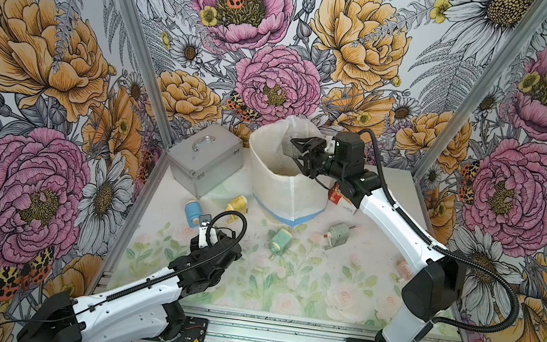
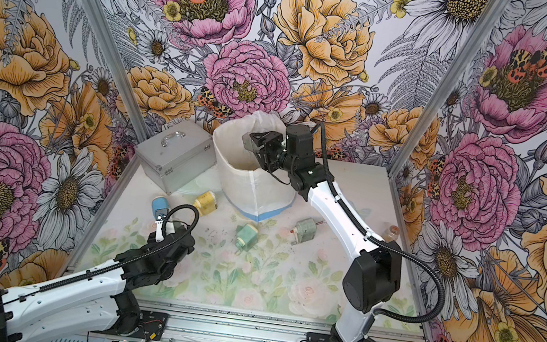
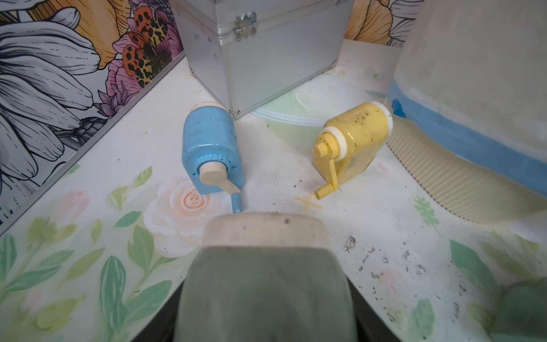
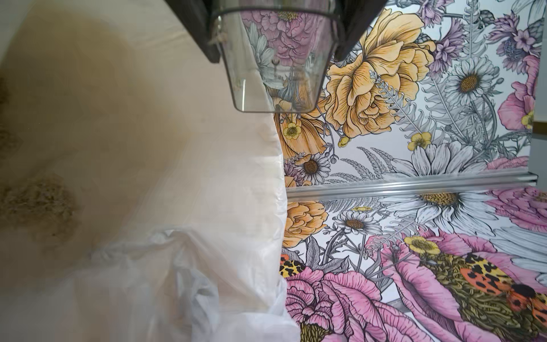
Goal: Take out the pencil sharpener tray and clean the shavings
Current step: Pour the shavings into the trash bin.
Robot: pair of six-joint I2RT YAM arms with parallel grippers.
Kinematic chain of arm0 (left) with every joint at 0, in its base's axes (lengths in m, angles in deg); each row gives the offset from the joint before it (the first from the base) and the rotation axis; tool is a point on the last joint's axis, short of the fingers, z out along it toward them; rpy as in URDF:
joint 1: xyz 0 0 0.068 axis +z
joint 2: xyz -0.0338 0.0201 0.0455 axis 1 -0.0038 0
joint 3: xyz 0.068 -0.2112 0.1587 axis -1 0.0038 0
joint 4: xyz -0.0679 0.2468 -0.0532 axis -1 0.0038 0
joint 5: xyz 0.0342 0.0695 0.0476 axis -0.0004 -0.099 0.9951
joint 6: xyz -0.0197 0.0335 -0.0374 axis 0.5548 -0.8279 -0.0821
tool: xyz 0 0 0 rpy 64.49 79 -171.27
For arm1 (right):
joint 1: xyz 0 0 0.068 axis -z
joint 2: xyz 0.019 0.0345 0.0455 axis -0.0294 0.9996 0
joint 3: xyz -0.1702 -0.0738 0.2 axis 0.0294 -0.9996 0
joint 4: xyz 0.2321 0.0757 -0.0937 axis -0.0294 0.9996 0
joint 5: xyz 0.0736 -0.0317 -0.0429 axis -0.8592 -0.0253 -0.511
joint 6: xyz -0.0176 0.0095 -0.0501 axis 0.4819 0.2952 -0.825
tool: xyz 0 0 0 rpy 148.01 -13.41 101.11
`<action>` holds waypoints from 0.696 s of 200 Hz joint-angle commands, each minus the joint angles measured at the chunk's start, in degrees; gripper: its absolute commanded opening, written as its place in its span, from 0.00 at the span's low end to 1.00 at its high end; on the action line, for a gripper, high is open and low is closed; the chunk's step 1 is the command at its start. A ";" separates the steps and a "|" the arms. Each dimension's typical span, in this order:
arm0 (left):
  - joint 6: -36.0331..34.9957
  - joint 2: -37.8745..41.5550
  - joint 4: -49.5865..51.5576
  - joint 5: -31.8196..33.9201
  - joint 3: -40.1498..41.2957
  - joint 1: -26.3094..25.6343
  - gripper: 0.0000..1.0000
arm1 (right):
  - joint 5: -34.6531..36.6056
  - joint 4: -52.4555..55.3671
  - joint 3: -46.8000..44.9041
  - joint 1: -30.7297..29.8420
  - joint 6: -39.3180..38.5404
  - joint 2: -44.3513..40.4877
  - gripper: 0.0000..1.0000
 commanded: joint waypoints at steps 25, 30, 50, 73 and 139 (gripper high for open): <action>9.65 -5.66 -4.35 -1.62 2.29 3.25 0.00 | 0.31 6.34 5.49 0.25 -23.67 -0.61 0.25; 10.05 -6.04 -4.54 -2.05 2.34 3.64 0.00 | 1.36 7.41 5.80 0.12 -25.75 -1.05 0.25; 11.91 -7.73 -2.54 -1.67 1.41 4.55 0.00 | 5.85 10.54 5.74 -0.16 -33.49 -3.31 0.25; 19.44 -11.84 3.20 -1.55 -0.71 5.75 0.00 | 10.86 12.09 4.03 -0.39 -39.87 -6.09 0.25; 27.73 -25.40 4.42 2.68 -5.83 5.39 0.00 | 18.57 12.19 -3.54 -0.29 -53.53 -12.46 0.25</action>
